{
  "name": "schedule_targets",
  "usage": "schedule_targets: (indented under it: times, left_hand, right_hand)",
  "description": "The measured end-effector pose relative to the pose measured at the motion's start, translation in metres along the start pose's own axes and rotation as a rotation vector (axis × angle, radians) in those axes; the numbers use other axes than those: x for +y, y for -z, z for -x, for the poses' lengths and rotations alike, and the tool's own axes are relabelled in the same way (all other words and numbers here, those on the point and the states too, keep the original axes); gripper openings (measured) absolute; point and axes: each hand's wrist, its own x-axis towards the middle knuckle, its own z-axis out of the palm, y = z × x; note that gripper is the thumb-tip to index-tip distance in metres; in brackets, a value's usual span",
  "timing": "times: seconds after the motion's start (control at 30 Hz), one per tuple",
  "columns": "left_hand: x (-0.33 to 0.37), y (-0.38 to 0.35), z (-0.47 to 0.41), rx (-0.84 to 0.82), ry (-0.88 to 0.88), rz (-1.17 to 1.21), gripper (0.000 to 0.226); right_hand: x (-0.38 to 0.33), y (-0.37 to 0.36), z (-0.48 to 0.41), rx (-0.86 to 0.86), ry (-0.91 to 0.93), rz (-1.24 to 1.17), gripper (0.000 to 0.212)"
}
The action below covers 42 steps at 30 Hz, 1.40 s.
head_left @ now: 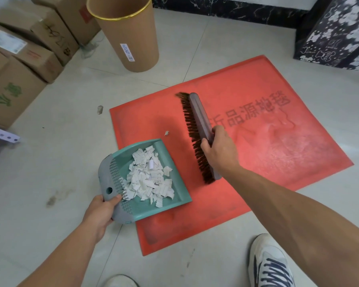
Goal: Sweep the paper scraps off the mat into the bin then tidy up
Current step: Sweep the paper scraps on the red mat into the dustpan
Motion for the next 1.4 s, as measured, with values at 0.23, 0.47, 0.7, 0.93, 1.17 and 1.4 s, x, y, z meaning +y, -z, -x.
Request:
schedule_targets:
  times: [0.23,0.47,0.7,0.93,1.17,1.4]
  left_hand:
    - [0.014,0.031,-0.005,0.062,-0.03,-0.052,0.026]
    - [0.03,0.028,-0.01,0.075,-0.029,0.041,0.027]
    - [0.046,-0.01,-0.018,0.069,0.01,0.107,0.037]
    - [0.035,-0.012,-0.022,0.023,0.079,0.213,0.032]
    - [0.023,-0.011,-0.011,-0.011,0.139,0.43,0.024]
    - [0.034,-0.004,-0.007,-0.001,0.047,0.555,0.022]
  right_hand:
    - [0.002,-0.006,0.001,-0.077,-0.034,0.138,0.024]
    - [-0.011,-0.017,-0.016,-0.24,0.02,0.238,0.023]
    - [-0.023,-0.027,-0.006,-0.384,0.163,0.165,0.03]
    - [-0.029,-0.014,-0.007,-0.269,0.128,-0.034,0.039]
    - [-0.007,0.004,-0.024,-0.039,-0.025,-0.077,0.032]
    - [0.025,0.002,-0.02,0.038,-0.132,-0.026,0.032]
